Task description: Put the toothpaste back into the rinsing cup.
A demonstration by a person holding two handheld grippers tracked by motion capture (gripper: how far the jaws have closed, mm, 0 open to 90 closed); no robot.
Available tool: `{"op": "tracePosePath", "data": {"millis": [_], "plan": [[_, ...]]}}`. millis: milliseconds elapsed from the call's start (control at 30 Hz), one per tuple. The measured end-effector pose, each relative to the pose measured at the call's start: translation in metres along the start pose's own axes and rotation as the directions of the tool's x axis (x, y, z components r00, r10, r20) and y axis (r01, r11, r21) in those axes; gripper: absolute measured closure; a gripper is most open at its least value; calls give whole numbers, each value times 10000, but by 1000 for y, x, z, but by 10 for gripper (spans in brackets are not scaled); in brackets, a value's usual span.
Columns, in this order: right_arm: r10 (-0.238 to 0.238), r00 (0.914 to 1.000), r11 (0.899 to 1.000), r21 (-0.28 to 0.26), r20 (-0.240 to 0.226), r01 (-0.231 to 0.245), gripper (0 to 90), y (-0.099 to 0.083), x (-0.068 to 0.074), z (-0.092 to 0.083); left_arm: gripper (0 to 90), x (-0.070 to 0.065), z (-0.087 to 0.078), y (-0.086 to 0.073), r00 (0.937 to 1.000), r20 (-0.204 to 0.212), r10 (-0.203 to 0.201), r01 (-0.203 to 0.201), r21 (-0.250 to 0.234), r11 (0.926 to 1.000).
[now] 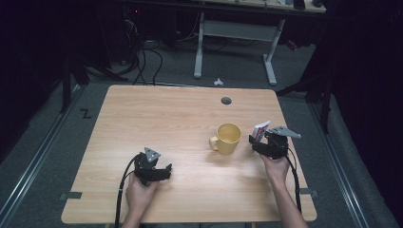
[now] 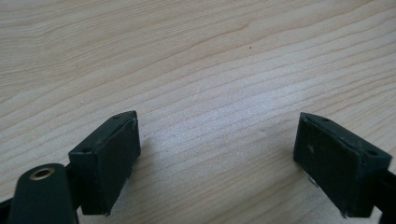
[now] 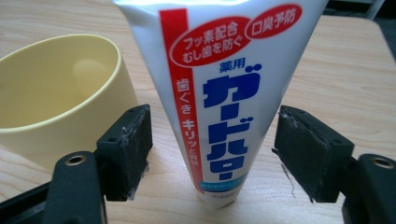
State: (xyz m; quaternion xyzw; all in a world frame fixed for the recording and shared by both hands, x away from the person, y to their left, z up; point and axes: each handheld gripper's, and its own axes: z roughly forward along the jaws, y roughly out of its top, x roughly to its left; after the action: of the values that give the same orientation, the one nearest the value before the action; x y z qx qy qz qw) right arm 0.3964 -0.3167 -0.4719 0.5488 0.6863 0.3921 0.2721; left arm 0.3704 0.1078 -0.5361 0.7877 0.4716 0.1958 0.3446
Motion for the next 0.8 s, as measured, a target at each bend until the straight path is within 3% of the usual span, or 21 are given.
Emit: {"op": "tracePosePath", "data": {"millis": [133, 533, 800], "plan": [[249, 9997, 9995, 199, 35, -250, 293, -2, -4, 8, 150, 0, 0, 0, 10000, 0, 1, -1, 3, 10000], [75, 9999, 9999, -87, 132, -74, 406, -5, -1, 16, 150, 0, 0, 0, 10000, -5, 1, -1, 12, 10000], [-159, 9996, 9998, -105, 227, 161, 433, -5, 0, 15, 150, 0, 0, 0, 10000, 13, 2, -2, 12, 10000]]}}
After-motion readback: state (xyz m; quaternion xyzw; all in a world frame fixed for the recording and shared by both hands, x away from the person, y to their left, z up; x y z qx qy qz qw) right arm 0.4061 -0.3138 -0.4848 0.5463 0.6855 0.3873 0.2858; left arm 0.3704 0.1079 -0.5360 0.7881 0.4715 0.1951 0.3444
